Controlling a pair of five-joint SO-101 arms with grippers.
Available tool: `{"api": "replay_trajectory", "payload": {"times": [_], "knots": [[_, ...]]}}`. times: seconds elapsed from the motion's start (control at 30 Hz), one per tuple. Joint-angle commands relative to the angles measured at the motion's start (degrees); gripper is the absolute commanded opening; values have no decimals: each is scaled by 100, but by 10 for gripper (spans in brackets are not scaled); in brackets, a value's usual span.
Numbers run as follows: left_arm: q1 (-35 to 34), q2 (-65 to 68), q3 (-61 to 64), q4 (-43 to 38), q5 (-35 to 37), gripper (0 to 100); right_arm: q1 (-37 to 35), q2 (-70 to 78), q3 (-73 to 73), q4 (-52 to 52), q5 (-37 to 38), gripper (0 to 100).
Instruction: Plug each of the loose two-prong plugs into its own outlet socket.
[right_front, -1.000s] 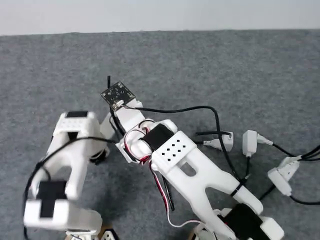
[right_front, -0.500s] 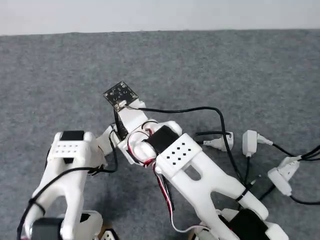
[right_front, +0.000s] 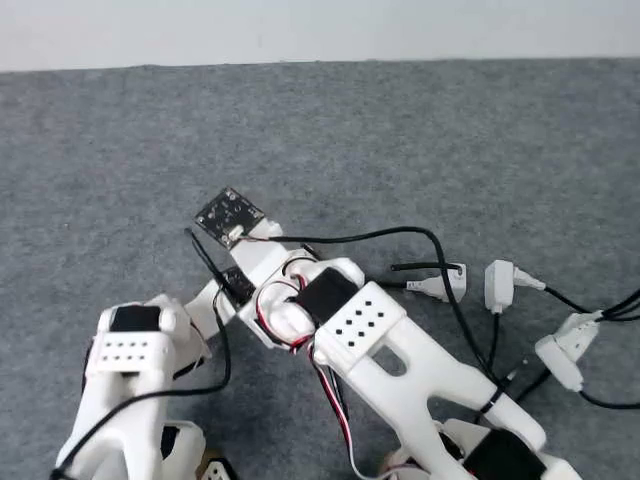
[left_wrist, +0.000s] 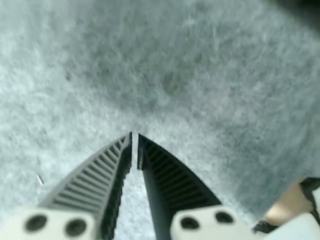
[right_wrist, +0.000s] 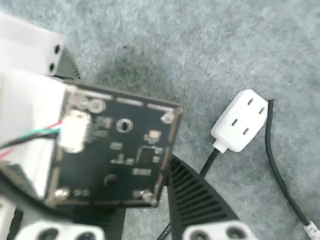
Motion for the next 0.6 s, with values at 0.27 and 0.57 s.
{"api": "replay_trajectory", "payload": {"times": [0.27, 0.57], "knots": [[-105, -1503, 769, -844, 826, 11, 602, -4, -123, -716, 9, 8], [-932, -1538, 787, -1327, 1582, 12, 1270, -4, 914, -2747, 431, 8]]}}
